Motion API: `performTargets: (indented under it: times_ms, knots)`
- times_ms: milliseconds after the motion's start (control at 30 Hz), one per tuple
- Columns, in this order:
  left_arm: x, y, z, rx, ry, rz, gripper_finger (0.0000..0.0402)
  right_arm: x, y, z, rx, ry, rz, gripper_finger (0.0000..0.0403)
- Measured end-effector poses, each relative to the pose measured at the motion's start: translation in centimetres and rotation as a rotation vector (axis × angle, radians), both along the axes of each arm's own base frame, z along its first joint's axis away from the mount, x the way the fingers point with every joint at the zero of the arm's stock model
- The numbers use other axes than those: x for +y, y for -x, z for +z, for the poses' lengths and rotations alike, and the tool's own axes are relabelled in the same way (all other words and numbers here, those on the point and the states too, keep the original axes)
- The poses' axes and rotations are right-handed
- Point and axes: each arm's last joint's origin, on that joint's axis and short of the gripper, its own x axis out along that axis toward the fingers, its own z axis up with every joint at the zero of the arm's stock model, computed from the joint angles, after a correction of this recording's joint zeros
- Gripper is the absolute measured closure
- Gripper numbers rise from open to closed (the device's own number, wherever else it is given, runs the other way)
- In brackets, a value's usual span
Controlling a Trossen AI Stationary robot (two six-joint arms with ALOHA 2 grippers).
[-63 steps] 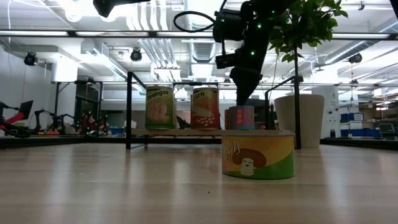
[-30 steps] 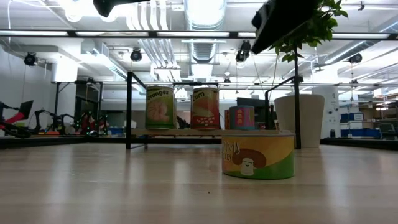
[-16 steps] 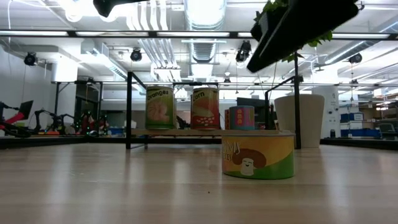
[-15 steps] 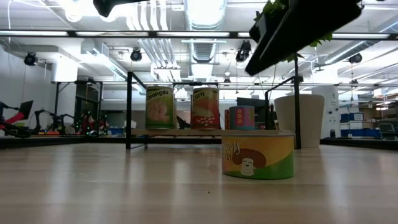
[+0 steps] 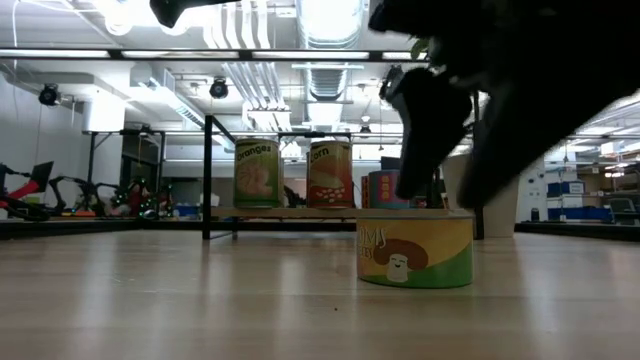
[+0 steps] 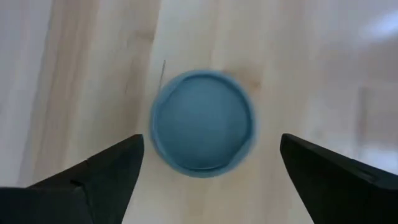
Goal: Pick and place cans onto a shelf
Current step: Put the canned mushroom on the shelf
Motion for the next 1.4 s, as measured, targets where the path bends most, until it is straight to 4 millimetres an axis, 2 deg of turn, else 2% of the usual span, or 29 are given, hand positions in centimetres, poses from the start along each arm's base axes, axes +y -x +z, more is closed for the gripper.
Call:
performTargets:
  times_ms: [200,400,600,800,967,1100,1267,1400]
  knots:
    - [0.0,0.0,0.0,-0.001,0.003,0.000,0.0387,0.0,-0.8,-1.3,0.071,-0.079,0.026,0.0034]
    - [0.0,0.0,0.0,-0.001,0.003,0.000,0.0387,-0.9,-1.5,-2.2,0.078,-0.084,-0.009,0.0034]
    - [0.0,0.0,0.0,-0.001,0.003,0.000,0.0387,-0.9,-2.2,-3.2,0.069,-0.115,0.043,0.0039]
    - [0.0,0.0,0.0,-0.001,0.003,0.000,0.0387,-1.3,-2.4,-3.0,0.061,-0.121,0.030,0.0098]
    - [0.0,0.0,0.0,-0.001,0.003,0.000,0.0387,-2.0,-1.5,-1.1,0.085,-0.111,0.021,0.0135]
    - [0.0,0.0,0.0,-0.001,0.003,0.000,0.0387,-4.1,0.4,1.8,0.126,0.047,-0.063,0.0127]
    - [0.0,0.0,0.0,-0.001,0.003,0.000,0.0387,-9.0,3.6,5.2,0.225,0.351,-0.235,0.0109]
    - [0.0,0.0,0.0,-0.001,0.003,0.000,0.0387,-12.7,4.6,6.5,0.238,0.367,-0.316,0.0113]
